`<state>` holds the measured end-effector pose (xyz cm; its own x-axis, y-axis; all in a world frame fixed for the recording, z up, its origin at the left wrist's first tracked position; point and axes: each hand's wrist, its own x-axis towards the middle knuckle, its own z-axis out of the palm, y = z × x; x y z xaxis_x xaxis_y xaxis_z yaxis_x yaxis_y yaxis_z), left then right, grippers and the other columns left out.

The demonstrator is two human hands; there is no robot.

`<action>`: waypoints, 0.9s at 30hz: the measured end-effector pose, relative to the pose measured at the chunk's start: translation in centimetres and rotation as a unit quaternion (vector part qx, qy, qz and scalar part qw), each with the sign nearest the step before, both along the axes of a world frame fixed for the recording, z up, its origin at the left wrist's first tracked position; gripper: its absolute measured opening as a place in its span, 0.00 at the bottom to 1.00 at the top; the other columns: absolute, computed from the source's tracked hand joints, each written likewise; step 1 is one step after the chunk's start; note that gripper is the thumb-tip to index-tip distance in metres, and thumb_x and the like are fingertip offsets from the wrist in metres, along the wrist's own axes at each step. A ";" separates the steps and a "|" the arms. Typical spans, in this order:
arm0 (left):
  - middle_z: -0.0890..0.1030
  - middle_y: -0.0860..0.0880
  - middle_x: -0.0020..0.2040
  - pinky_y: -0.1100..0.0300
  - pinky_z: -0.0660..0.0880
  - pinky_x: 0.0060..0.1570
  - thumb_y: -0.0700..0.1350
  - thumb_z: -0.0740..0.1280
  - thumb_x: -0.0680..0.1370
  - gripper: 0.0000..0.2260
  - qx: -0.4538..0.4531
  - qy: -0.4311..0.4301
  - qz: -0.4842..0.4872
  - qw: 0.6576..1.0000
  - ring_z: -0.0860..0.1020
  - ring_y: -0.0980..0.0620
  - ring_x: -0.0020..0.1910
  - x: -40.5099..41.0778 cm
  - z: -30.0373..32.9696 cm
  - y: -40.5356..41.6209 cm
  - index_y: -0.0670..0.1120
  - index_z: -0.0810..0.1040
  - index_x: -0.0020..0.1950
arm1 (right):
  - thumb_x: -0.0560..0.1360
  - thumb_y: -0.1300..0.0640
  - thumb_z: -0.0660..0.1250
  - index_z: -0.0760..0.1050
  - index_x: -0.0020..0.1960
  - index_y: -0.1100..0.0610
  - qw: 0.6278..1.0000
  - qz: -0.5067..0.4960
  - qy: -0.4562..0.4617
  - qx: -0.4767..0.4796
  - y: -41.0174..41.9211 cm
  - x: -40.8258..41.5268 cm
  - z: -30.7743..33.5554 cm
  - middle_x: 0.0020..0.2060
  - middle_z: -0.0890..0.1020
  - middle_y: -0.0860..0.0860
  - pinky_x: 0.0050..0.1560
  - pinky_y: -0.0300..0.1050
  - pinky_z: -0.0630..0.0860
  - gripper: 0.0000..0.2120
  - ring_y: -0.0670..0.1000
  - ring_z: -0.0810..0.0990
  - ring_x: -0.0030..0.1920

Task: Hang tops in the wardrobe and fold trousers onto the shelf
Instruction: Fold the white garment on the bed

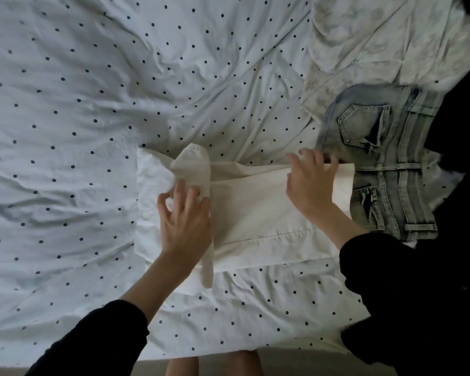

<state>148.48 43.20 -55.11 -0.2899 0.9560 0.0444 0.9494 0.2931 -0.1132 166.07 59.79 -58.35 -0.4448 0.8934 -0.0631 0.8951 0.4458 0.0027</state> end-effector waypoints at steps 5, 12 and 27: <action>0.75 0.45 0.55 0.45 0.62 0.54 0.44 0.71 0.66 0.11 0.007 0.004 0.006 1.000 0.67 0.41 0.63 -0.6 0.2 -0.9 0.45 0.79 0.47 | 0.76 0.55 0.63 0.75 0.61 0.59 0.965 0.206 0.015 -0.160 -5.5 -5.3 -1.6 0.59 0.76 0.60 0.53 0.55 0.71 0.15 0.62 0.74 0.59; 0.74 0.45 0.58 0.46 0.63 0.54 0.42 0.71 0.65 0.13 0.021 -0.032 0.011 0.999 0.67 0.41 0.64 -0.7 0.4 -1.2 0.46 0.78 0.49 | 0.80 0.47 0.55 0.68 0.67 0.52 0.953 0.236 -0.055 -0.180 -3.3 -9.2 -3.4 0.63 0.74 0.52 0.61 0.55 0.62 0.18 0.57 0.69 0.65; 0.72 0.39 0.65 0.46 0.75 0.55 0.47 0.64 0.72 0.22 -0.040 -0.264 0.032 0.963 0.71 0.38 0.64 0.8 -1.9 0.9 0.45 0.71 0.66 | 0.75 0.61 0.61 0.82 0.49 0.59 0.965 0.113 0.187 -0.143 -1.7 -7.5 -4.9 0.46 0.83 0.56 0.51 0.53 0.72 0.11 0.60 0.80 0.46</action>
<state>149.29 44.13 -56.96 -0.3097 0.9301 -0.1975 0.8613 0.3624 0.3560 158.58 58.05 -63.28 -0.6659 0.7405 -0.0909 0.6897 0.5645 -0.4535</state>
